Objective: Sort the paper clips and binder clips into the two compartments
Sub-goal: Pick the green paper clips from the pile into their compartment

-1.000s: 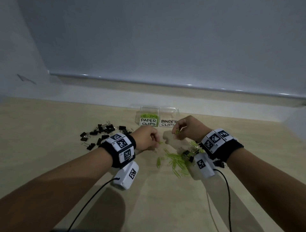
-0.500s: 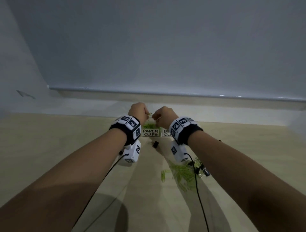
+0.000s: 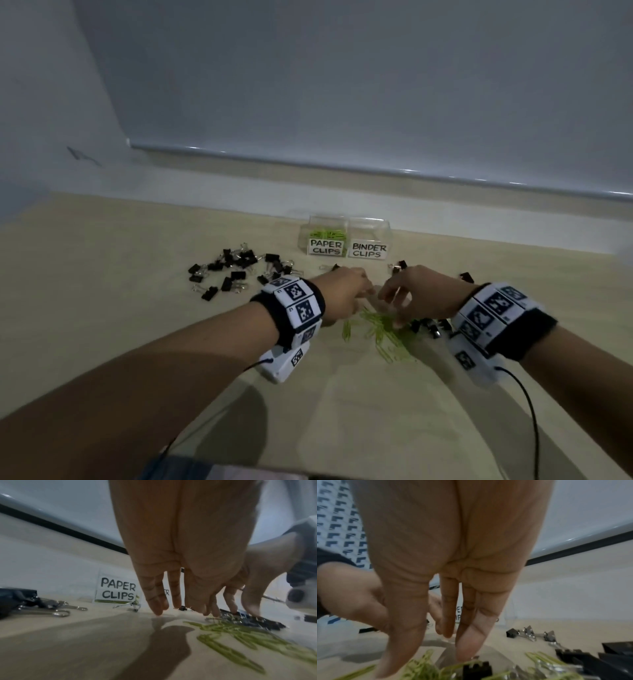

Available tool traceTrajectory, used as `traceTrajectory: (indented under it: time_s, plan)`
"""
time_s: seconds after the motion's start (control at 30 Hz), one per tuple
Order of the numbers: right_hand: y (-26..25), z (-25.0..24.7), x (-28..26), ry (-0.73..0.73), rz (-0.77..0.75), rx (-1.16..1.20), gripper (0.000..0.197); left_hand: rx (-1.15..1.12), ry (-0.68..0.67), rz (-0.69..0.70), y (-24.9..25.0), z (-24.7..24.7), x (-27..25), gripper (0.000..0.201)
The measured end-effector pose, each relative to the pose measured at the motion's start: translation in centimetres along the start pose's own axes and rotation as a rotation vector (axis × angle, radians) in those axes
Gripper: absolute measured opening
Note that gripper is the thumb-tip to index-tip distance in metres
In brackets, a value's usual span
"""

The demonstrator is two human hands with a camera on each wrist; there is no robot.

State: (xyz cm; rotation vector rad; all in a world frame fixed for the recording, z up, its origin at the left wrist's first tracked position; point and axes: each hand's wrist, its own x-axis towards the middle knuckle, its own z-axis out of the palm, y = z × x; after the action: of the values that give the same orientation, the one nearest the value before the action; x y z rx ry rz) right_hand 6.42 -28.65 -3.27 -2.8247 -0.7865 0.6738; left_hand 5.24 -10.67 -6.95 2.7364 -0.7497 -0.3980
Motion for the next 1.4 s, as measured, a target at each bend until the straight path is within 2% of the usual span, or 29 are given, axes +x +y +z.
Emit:
traceTrajectory:
  time_s: [0.07, 0.13, 0.23, 0.33, 0.47, 0.57, 0.7, 0.8, 0.93, 1.17, 1.23, 1.33, 1.4]
  plan:
    - [-0.1, 0.7, -0.5, -0.054, -0.003, -0.062, 0.066, 0.068, -0.104, 0.022, 0.1, 0.4, -0.6, 0.046]
    - [-0.1, 1.1, -0.8, -0.074, -0.007, -0.118, 0.075, 0.103, -0.147, 0.049, 0.2, 0.5, -1.0, 0.051]
    - [-0.1, 1.7, -0.7, -0.093, -0.023, -0.182, 0.078, 0.108, -0.171, 0.075, 0.4, 0.3, -1.4, 0.061]
    - [-0.2, 2.1, -0.6, -0.053, -0.038, -0.21, 0.068, 0.06, -0.142, 0.058, 0.7, 0.5, -1.6, 0.063]
    - [-0.4, 2.2, -0.3, 0.031, -0.056, -0.182, 0.042, -0.028, -0.009, -0.02, 1.3, 1.1, -1.5, 0.046]
    - [-0.6, 2.4, 0.2, 0.072, -0.059, -0.113, 0.025, -0.073, 0.038, -0.056, 1.9, 1.6, -1.3, 0.034]
    - [-0.6, 2.4, 0.6, 0.1, -0.049, -0.051, 0.02, -0.172, 0.053, -0.134, 2.4, 1.8, -1.1, 0.025]
    - [-0.5, 2.4, 0.8, 0.127, -0.051, 0.009, 0.021, -0.231, 0.067, -0.198, 2.6, 1.9, -1.1, 0.03]
    - [0.5, 2.4, 1.4, 0.179, -0.019, 0.171, 0.015, -0.17, 0.054, -0.237, 3.1, 2.1, -0.8, 0.042]
    - [2.4, 2.1, 1.7, 0.243, 0.062, 0.557, 0.02, -0.193, 0.039, -0.278, 2.7, 2.0, -0.3, 0.043]
    - [2.8, 1.9, 1.8, 0.256, 0.071, 0.68, 0.021, -0.224, 0.054, -0.273, 2.4, 1.9, -0.4, 0.043]
    - [2.7, 1.6, 1.9, 0.268, 0.052, 0.887, 0.013, -0.292, 0.076, -0.266, 2.0, 1.6, -0.6, 0.041]
    - [2.6, 1.4, 2.1, 0.262, 0.053, 1.011, 0.014, -0.358, 0.071, -0.261, 1.5, 1.3, -0.6, 0.029]
